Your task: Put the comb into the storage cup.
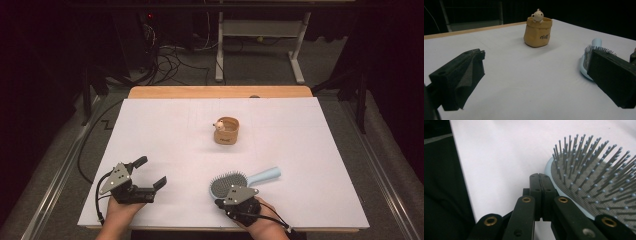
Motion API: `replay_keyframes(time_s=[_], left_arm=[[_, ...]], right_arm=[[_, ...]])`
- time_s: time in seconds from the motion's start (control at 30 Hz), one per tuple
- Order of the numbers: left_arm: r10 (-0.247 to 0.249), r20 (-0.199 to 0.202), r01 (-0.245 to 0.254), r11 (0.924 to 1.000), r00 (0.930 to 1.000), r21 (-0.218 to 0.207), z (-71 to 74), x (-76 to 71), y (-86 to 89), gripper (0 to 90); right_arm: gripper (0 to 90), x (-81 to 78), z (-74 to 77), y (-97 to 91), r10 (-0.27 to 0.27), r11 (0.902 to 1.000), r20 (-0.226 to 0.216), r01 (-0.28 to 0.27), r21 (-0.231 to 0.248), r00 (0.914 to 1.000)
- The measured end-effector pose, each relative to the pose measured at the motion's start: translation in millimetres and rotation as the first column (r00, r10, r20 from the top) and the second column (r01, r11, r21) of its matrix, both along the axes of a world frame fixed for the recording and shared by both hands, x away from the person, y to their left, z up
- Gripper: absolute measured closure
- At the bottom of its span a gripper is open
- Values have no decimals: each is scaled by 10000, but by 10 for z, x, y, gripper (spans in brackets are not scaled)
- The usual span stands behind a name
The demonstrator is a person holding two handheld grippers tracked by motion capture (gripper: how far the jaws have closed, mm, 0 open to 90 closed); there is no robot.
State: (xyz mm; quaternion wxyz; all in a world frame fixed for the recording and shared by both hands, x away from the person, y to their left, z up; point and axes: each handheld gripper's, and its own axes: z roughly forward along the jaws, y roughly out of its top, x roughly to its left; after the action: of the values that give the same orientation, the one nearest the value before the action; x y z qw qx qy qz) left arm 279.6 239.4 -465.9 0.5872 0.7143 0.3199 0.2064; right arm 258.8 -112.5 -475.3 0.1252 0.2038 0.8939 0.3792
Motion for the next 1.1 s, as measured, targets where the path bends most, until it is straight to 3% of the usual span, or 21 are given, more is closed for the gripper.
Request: replay_keyframes(time_s=[0.17, 0.63, 1.1], left_arm=[[115, 144, -115, 9999, 9998, -5, 3, -7, -4, 5], [64, 36, -64, 10000, 10000, 4, -5, -5, -11, 5], [111, -43, -110, 9999, 9999, 27, -10, -4, -8, 5]], right_arm=[[900, 120, 2, 19, -198, 9998, 2, 198, -29, 9998], [900, 406, 11, 87, -682, 9973, 280, 689, -243, 9973], [900, 648, 27, 87, -1277, 9912, 190, 1283, -328, 9916]])
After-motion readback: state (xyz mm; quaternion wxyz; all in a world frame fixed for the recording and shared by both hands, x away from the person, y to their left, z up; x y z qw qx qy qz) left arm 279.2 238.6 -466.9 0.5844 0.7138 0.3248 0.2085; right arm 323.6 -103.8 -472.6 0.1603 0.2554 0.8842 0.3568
